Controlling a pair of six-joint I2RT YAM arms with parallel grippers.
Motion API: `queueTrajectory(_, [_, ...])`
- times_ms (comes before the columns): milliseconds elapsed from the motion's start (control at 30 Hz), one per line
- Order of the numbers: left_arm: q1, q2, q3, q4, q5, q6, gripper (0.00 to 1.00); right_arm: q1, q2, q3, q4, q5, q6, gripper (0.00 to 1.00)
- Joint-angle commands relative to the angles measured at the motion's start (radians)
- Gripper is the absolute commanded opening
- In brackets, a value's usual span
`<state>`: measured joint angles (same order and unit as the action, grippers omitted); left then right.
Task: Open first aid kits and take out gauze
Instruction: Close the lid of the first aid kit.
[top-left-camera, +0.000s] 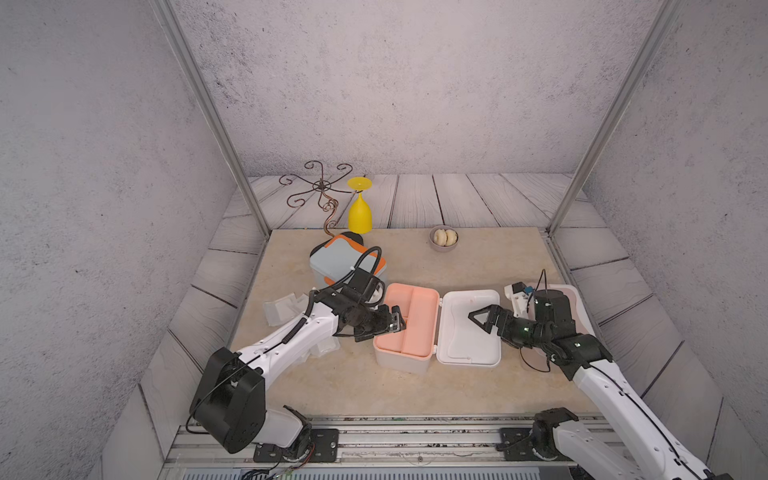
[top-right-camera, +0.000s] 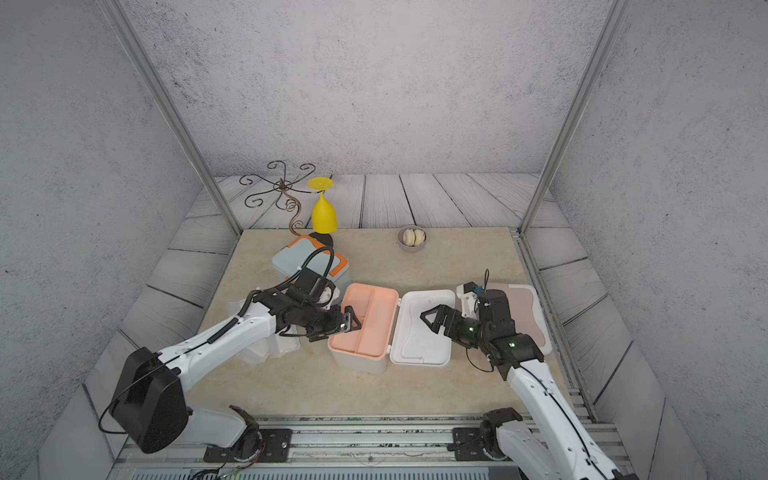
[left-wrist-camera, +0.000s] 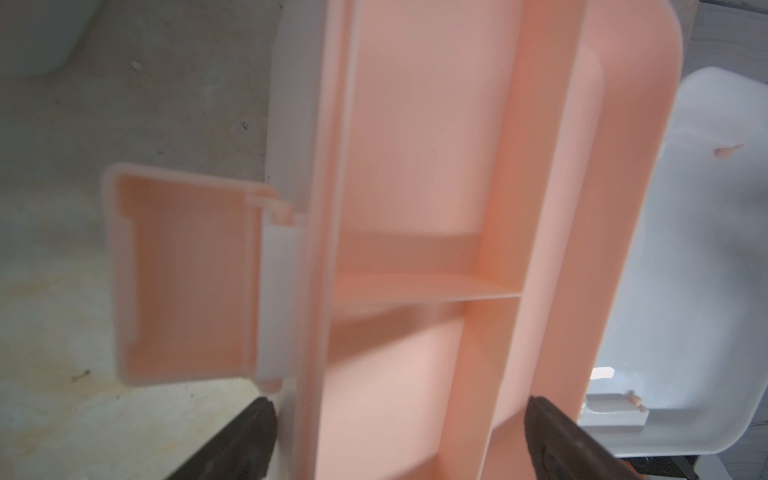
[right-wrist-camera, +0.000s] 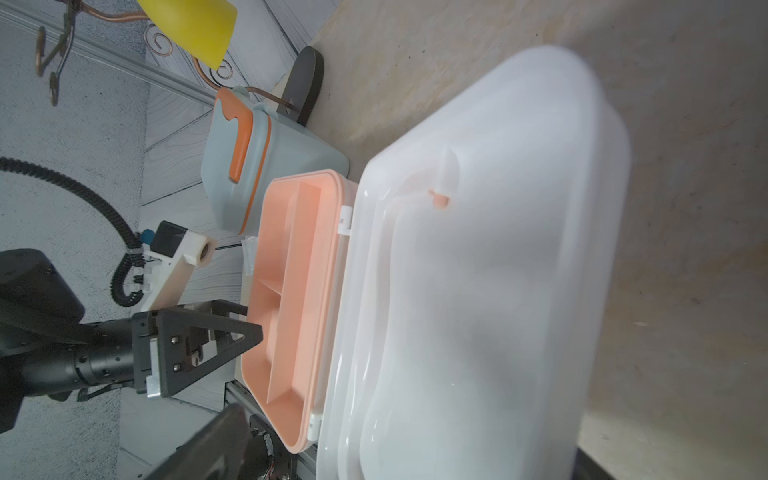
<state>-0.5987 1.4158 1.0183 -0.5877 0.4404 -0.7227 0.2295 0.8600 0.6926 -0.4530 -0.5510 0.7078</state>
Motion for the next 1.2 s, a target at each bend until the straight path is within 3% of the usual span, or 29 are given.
queueTrajectory(0, [-0.001, -0.013, -0.029, 0.087, 0.091, -0.026, 0.95, 0.001, 0.006, 0.052, 0.013, -0.059, 0.017, 0.99])
queueTrajectory(667, [-0.146, 0.064, -0.019, 0.269, 0.137, -0.105, 0.95, 0.014, 0.033, 0.204, 0.015, -0.135, 0.086, 0.99])
queueTrajectory(1167, [-0.120, -0.103, -0.141, 0.326, 0.066, -0.127, 0.95, 0.113, 0.087, 0.243, 0.082, -0.110, 0.134, 0.99])
